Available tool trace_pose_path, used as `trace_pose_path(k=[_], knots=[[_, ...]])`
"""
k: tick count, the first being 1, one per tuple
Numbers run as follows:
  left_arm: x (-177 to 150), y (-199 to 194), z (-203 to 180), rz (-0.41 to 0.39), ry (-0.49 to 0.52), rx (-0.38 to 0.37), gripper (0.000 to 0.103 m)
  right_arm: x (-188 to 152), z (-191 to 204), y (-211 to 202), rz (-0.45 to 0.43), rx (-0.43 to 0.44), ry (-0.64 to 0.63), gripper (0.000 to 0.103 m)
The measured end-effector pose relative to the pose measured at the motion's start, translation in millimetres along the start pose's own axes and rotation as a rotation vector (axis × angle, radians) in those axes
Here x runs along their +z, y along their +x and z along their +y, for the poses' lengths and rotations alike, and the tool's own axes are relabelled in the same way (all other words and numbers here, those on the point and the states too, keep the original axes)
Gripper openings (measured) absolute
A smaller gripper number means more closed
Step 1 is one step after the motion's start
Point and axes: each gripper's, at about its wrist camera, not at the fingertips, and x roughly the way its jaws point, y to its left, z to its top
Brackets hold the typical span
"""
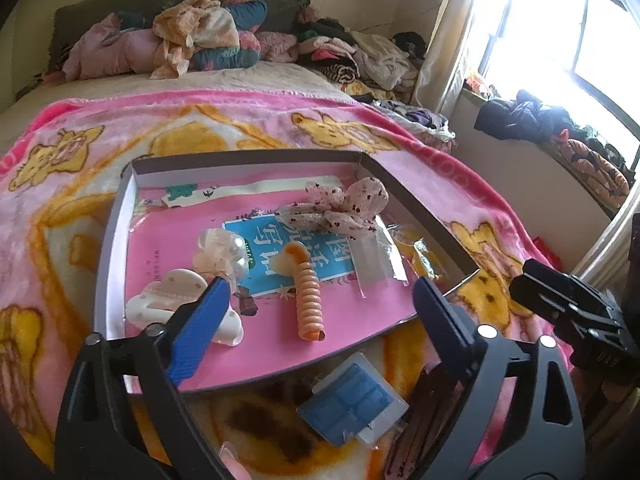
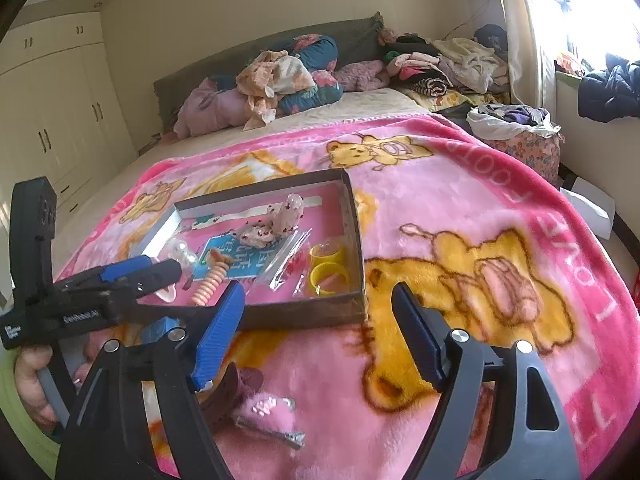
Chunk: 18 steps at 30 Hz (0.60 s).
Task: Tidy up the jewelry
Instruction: 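Withdraw both open tools toward the blue case and pink pom-pom clip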
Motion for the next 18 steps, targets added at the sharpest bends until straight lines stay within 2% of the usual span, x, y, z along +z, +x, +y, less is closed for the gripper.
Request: trace_pose_path(k=[18], knots=[[-12, -26, -1, -0.024, 0.009, 0.001, 0.086, -26, 15, -25, 0.004, 0.019, -0.026, 0.075]])
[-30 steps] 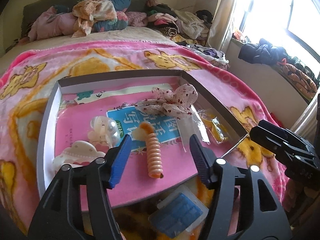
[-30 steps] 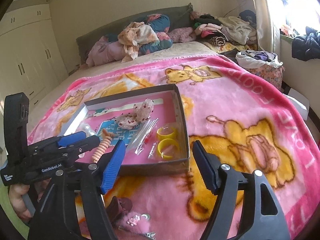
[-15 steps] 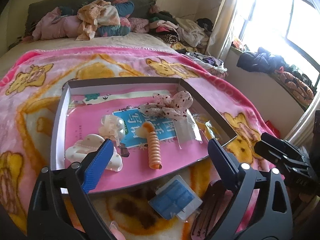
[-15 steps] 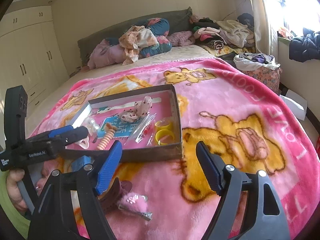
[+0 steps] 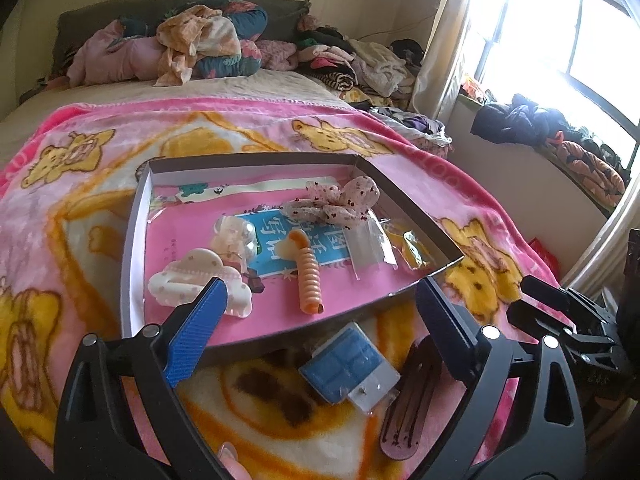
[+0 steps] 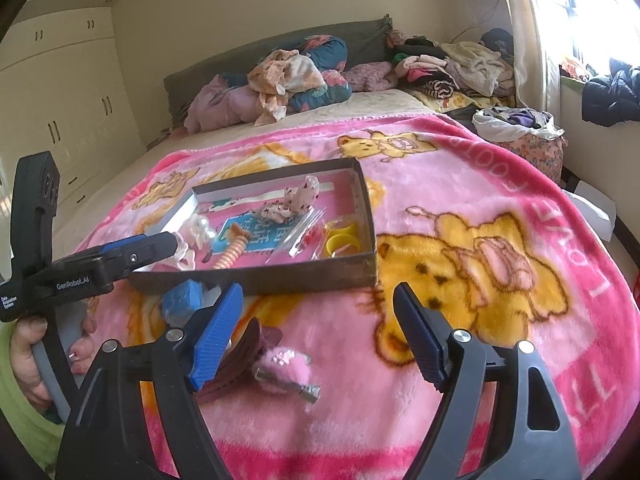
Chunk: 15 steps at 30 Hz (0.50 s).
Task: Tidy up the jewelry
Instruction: 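Withdraw both open tools toward the blue case and pink pom-pom clip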
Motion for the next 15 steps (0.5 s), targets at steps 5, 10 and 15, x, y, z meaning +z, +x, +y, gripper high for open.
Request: trace_pose_path(k=[5, 10, 15], knots=[[-6, -7, -1, 0.0, 0.008, 0.002, 0.086, -6, 4, -4, 0.006, 0.005, -0.006, 0.075], [-10, -10, -2, 0.001, 0.011, 0.002, 0.086, -12, 9, -7, 0.011, 0.009, -0.016, 0.075], [-12, -14, -3, -0.001, 0.017, 0.003, 0.086, -17, 14, -10, 0.016, 0.014, -0.028, 0.075]])
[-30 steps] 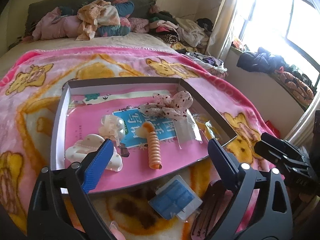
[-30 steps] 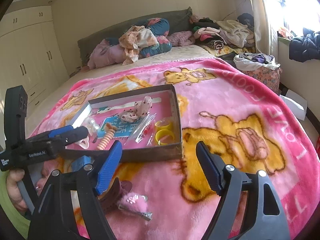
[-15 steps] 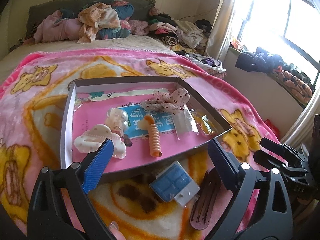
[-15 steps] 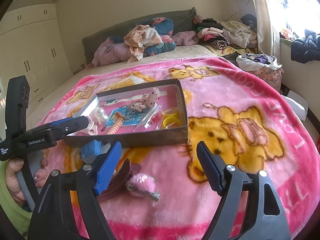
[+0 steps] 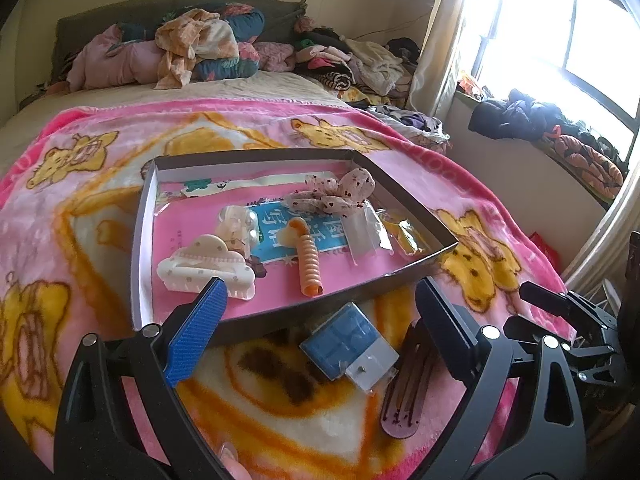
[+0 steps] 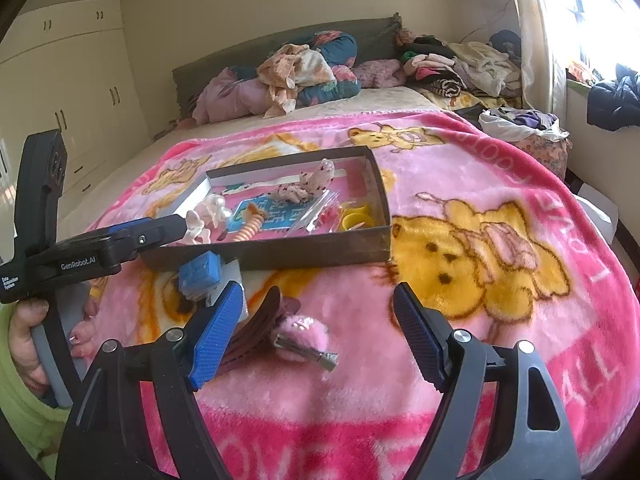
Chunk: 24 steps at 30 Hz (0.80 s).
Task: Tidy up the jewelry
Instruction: 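Withdraw both open tools toward the blue case and pink pom-pom clip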
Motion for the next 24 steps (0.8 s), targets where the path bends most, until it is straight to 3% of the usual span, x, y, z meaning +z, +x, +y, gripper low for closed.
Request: trace_pose_path(k=[24], knots=[[-29, -6, 3, 0.054, 0.031, 0.005, 0.086, -30, 27, 13, 0.086, 0.001, -0.052, 0.075]])
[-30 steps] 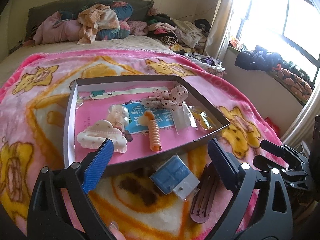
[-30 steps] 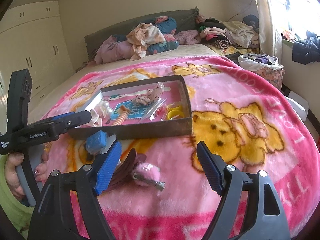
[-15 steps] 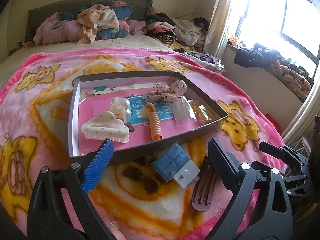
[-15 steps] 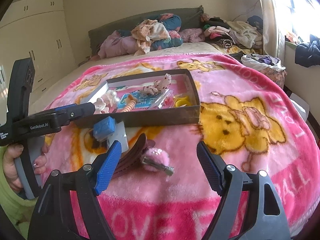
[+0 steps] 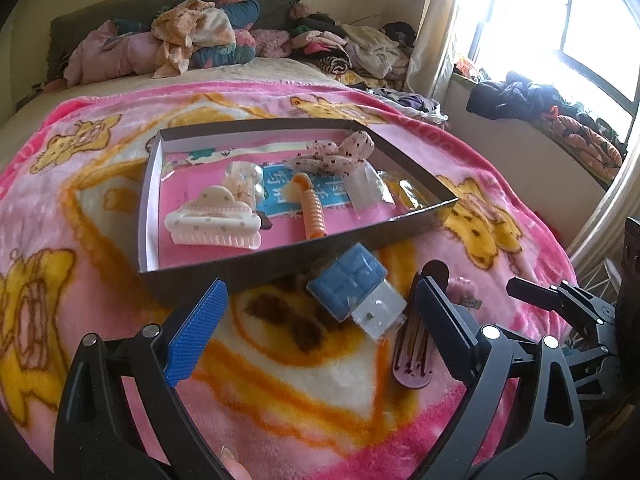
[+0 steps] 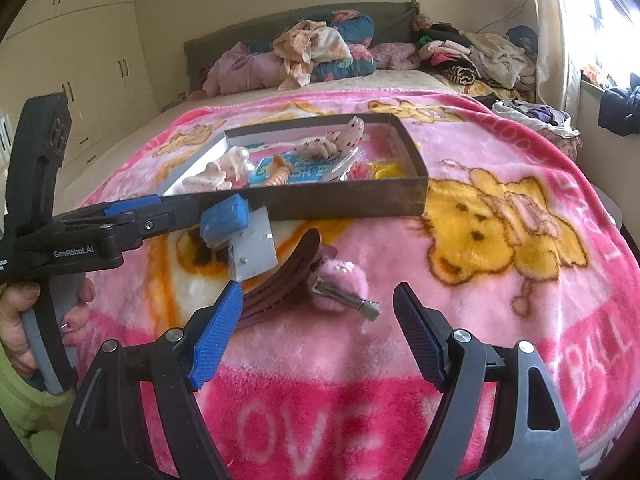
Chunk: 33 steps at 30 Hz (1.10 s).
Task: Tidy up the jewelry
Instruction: 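Withdraw both open tools toward the blue case and pink pom-pom clip, then close left tool on blue plastic case while right tool grasps pink pom-pom clip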
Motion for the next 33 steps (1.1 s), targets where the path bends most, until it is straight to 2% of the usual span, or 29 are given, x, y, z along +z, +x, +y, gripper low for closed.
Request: trace_pose_path(k=[17, 25, 29, 33], knots=[[-12, 19, -3, 0.038, 0.019, -0.004, 0.086, 2, -14, 24, 0.071, -0.055, 0.044, 0.075], [-7, 38, -10, 0.047, 0.01, -0.012, 0.079, 5, -18, 41, 0.101, -0.026, 0.035, 0.058], [-5, 44, -11, 0.053, 0.002, -0.014, 0.073, 6, -21, 47, 0.106, -0.016, 0.037, 0.042], [-4, 48, -12, 0.058, 0.001, -0.015, 0.065, 5, -24, 44, 0.094, 0.004, 0.055, 0.042]])
